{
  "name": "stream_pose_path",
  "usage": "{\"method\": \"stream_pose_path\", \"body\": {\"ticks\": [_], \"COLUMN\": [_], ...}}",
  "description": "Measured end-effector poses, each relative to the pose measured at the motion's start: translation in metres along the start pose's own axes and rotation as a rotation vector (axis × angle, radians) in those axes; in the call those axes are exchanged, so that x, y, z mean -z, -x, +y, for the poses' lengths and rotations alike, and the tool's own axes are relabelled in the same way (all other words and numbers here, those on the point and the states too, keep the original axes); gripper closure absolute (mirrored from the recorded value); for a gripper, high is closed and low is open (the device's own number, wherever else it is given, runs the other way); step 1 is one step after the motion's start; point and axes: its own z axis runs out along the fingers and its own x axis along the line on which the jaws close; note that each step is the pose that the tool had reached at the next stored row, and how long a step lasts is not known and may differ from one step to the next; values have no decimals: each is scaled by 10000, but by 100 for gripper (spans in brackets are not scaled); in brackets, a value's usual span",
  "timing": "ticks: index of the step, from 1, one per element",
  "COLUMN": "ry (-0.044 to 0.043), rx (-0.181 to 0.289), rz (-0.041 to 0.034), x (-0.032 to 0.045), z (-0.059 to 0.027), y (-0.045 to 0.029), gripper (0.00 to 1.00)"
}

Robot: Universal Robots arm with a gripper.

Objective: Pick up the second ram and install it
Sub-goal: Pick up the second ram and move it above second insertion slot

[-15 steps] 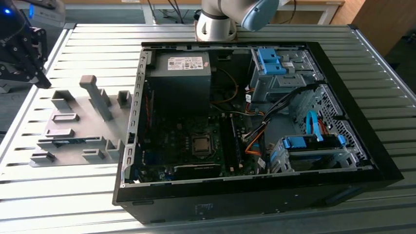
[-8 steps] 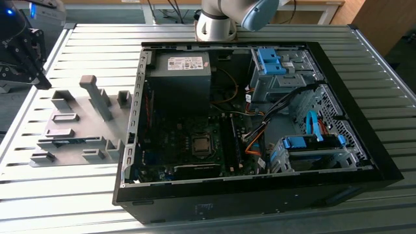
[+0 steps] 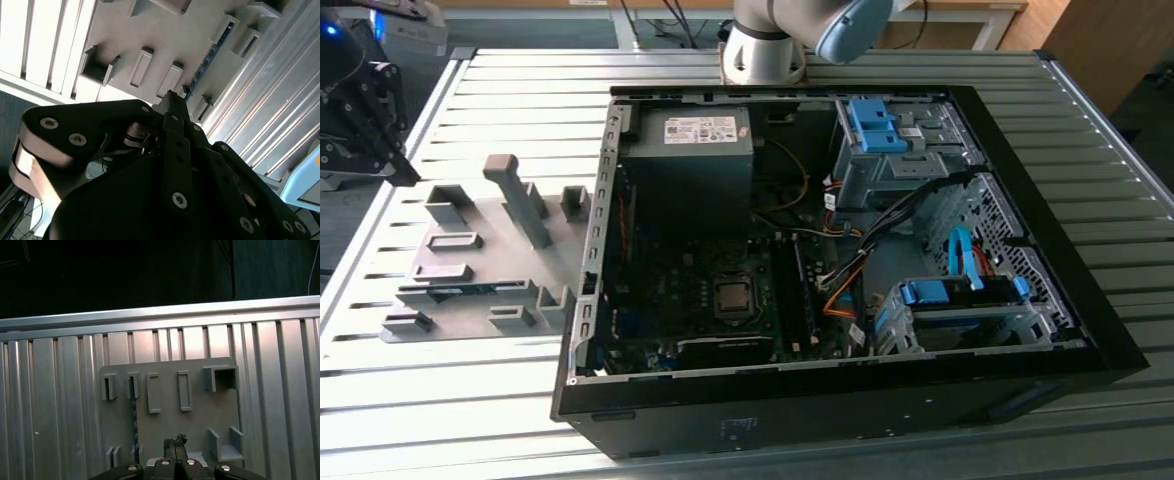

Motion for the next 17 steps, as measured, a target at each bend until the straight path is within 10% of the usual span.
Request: {"method": "stream_pose_path", "body": {"ticks": [3,17], "ry": [20,24], "rx": [36,102], "rz": [-205,-203], "x": [-23,-101], "z": [15,89], "y": [-33,-156], "gripper": [89,89]}}
